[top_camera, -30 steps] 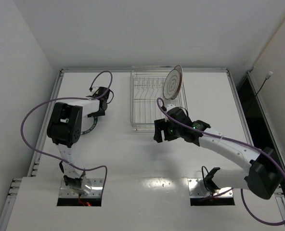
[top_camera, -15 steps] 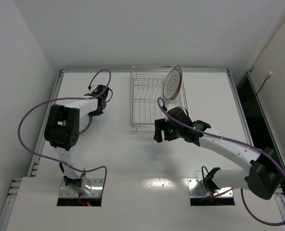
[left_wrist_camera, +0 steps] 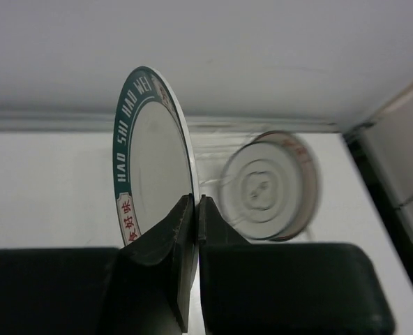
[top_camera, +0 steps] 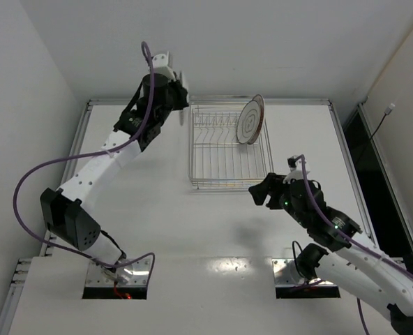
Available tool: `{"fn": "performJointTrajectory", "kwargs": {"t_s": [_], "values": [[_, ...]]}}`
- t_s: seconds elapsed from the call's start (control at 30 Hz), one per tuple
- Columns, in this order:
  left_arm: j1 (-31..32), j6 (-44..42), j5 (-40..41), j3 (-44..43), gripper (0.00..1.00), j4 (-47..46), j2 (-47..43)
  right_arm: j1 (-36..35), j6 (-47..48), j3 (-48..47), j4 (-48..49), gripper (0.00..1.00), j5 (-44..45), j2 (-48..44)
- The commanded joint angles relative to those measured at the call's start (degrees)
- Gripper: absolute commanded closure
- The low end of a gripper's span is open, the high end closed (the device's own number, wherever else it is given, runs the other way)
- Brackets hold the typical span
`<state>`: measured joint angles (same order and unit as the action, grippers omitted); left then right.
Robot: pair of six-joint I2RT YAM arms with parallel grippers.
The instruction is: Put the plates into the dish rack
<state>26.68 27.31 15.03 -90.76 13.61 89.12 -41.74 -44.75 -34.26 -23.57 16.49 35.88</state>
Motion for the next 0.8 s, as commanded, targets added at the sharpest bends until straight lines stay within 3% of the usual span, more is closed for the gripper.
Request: {"fn": "performJointTrajectory", "kwargs": {"t_s": [0.0,0.23,0.53,0.77], "values": [[4.2,0.3,-6.2,-2.7,1.0,-12.4,-0.4,-0.2,-3.9,1.9,-0.7,0.38,4.8,-2.6],[10.1,4.3,-10.8,-2.7,1.0,-27.7,5.4,0.4,-4.5,2.5,-0.7,0.38,5.9,-3.4],[12.6,7.5,-12.8,-12.2,1.0,-31.4,19.0,0.4,-4.5,3.7,-1.2,0.38,7.2,-6.0],[12.6,11.4,-11.2,-12.4,1.0,-32.5,23.8,0.4,-3.9,4.2,-1.2,0.33,7.8,-6.6]]}}
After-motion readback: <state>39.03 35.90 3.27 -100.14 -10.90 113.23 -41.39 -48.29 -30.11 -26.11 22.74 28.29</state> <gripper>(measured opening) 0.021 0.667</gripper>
